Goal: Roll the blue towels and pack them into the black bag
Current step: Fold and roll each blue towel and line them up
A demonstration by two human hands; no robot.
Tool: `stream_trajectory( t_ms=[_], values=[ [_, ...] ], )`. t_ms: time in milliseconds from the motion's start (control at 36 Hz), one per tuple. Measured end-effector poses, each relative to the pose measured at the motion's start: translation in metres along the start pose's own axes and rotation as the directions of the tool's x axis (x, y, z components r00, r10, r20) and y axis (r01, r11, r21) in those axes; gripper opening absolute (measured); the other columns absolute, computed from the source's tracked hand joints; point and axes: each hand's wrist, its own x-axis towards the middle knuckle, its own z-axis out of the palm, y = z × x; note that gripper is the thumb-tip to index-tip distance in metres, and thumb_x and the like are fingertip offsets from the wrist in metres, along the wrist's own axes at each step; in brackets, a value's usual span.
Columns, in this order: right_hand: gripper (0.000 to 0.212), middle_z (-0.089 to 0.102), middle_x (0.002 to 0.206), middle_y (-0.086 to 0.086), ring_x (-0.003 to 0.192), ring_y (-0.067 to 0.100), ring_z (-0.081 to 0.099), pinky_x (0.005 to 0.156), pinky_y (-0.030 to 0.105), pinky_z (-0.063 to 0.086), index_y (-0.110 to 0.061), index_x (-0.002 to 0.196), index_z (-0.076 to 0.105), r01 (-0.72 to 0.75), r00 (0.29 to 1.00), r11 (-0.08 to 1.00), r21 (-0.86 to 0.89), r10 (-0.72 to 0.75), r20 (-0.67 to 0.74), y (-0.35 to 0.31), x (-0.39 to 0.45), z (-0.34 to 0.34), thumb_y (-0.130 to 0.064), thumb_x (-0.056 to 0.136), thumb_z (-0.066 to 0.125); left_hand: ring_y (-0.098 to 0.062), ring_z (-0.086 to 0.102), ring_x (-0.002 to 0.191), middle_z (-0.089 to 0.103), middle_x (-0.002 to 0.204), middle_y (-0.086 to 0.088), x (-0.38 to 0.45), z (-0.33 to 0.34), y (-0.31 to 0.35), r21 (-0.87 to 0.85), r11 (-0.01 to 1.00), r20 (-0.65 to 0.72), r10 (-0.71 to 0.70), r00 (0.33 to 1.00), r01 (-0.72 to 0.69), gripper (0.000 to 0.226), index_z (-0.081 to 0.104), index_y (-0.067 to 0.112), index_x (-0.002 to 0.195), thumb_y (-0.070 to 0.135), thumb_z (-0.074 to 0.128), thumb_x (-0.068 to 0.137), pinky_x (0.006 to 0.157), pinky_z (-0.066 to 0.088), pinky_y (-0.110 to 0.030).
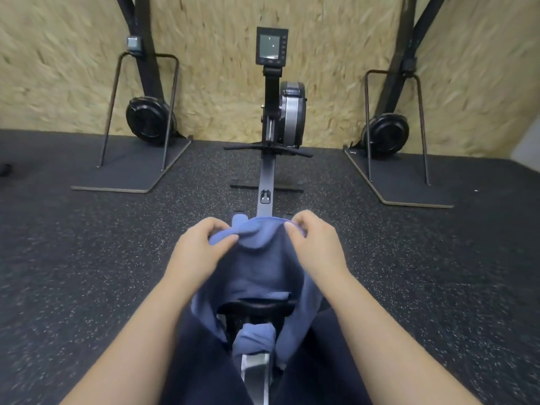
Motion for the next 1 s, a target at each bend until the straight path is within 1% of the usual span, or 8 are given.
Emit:
stream_trajectory(
  t_ms=[111, 194, 306, 444, 556, 694, 833, 1000],
  values=[
    [0.012, 0.058, 0.076, -0.01, 0.074, 0.01, 0.054, 0.069, 0.024, 0.04, -0.023, 0.082, 0.058, 0.024, 1.0, 0.991, 0.131, -0.024, -0.005, -0.021, -0.004, -0.004, -0.029, 0.092, 0.057, -0.007, 0.046, 0.059, 0.052, 0.067, 0.007, -0.006, 0.007, 0.035, -0.13, 0.99, 0.054, 0.069, 0.996, -0.061, 0.016, 0.061, 0.032, 0.092, 0.025, 0.071, 0.083, 0.058, 0.036, -0.021],
    [0.012, 0.057, 0.075, -0.013, 0.07, 0.002, 0.051, 0.065, 0.009, 0.035, -0.023, 0.082, 0.058, 0.078, 0.997, 0.974, 0.211, -0.081, 0.004, -0.034, -0.01, -0.007, -0.021, 0.094, 0.055, -0.002, 0.046, 0.057, 0.055, 0.065, 0.008, -0.012, 0.008, 0.054, -0.228, 0.968, 0.08, 0.127, 0.989, -0.106, 0.02, 0.055, 0.039, 0.096, 0.026, 0.067, 0.087, 0.062, 0.036, -0.024],
    [0.015, 0.058, 0.089, -0.01, 0.086, 0.002, 0.049, 0.075, 0.003, 0.033, -0.022, 0.09, 0.059, 0.155, 0.986, 0.955, 0.253, -0.166, 0.02, -0.045, -0.02, -0.011, -0.013, 0.097, 0.05, 0.0, 0.049, 0.06, 0.056, 0.062, 0.019, -0.019, 0.006, 0.066, -0.318, 0.942, 0.119, 0.154, 0.981, -0.109, 0.026, 0.053, 0.045, 0.104, 0.027, 0.062, 0.089, 0.067, 0.037, -0.028],
    [0.025, 0.059, 0.097, -0.014, 0.09, -0.009, 0.052, 0.082, 0.0, 0.033, -0.021, 0.101, 0.065, 0.147, 0.984, 0.908, 0.391, -0.174, 0.033, -0.055, -0.032, -0.02, -0.004, 0.096, 0.047, 0.0, 0.054, 0.068, 0.058, 0.065, 0.017, -0.028, 0.002, 0.076, -0.267, 0.951, 0.106, 0.192, 0.976, -0.158, 0.03, 0.059, 0.038, 0.109, 0.014, 0.06, 0.092, 0.071, 0.041, -0.023],
    [0.024, 0.063, 0.085, -0.01, 0.075, -0.007, 0.058, 0.072, 0.007, 0.042, -0.026, 0.094, 0.059, 0.078, 0.994, 0.796, 0.6, -0.106, 0.012, -0.055, -0.037, -0.022, -0.002, 0.092, 0.056, 0.003, 0.059, 0.071, 0.067, 0.074, 0.014, -0.032, -0.004, 0.083, -0.174, 0.969, 0.051, 0.186, 0.981, -0.175, 0.019, 0.067, 0.034, 0.088, 0.016, 0.064, 0.089, 0.068, 0.044, -0.016],
    [0.029, 0.06, 0.079, -0.011, 0.072, 0.002, 0.056, 0.071, 0.015, 0.045, -0.03, 0.094, 0.055, 0.094, 0.995, 0.81, 0.579, -0.097, -0.025, -0.047, -0.039, -0.017, -0.007, 0.084, 0.069, 0.005, 0.056, 0.064, 0.065, 0.068, 0.018, -0.033, -0.008, 0.085, -0.202, 0.964, 0.001, 0.175, 0.985, -0.171, 0.026, 0.064, 0.033, 0.074, 0.012, 0.064, 0.088, 0.062, 0.041, -0.013],
    [0.034, 0.061, 0.08, -0.008, 0.066, 0.003, 0.054, 0.066, 0.013, 0.041, -0.035, 0.096, 0.051, 0.093, 0.995, 0.877, 0.471, -0.059, -0.086, -0.034, -0.04, -0.019, -0.011, 0.083, 0.071, 0.001, 0.058, 0.069, 0.067, 0.074, 0.012, -0.032, -0.015, 0.087, -0.256, 0.952, -0.045, 0.163, 0.986, -0.169, 0.024, 0.064, 0.032, 0.078, 0.011, 0.062, 0.09, 0.068, 0.043, -0.022],
    [0.035, 0.062, 0.08, -0.01, 0.067, 0.002, 0.053, 0.066, 0.011, 0.039, -0.038, 0.094, 0.05, 0.073, 0.993, 0.914, 0.398, -0.029, -0.116, -0.018, -0.04, -0.021, -0.012, 0.083, 0.071, 0.004, 0.054, 0.061, 0.064, 0.066, 0.02, -0.029, -0.028, 0.086, -0.366, 0.919, -0.129, 0.105, 0.986, -0.146, 0.026, 0.064, 0.03, 0.077, 0.009, 0.059, 0.091, 0.063, 0.039, -0.023]
  ],
)
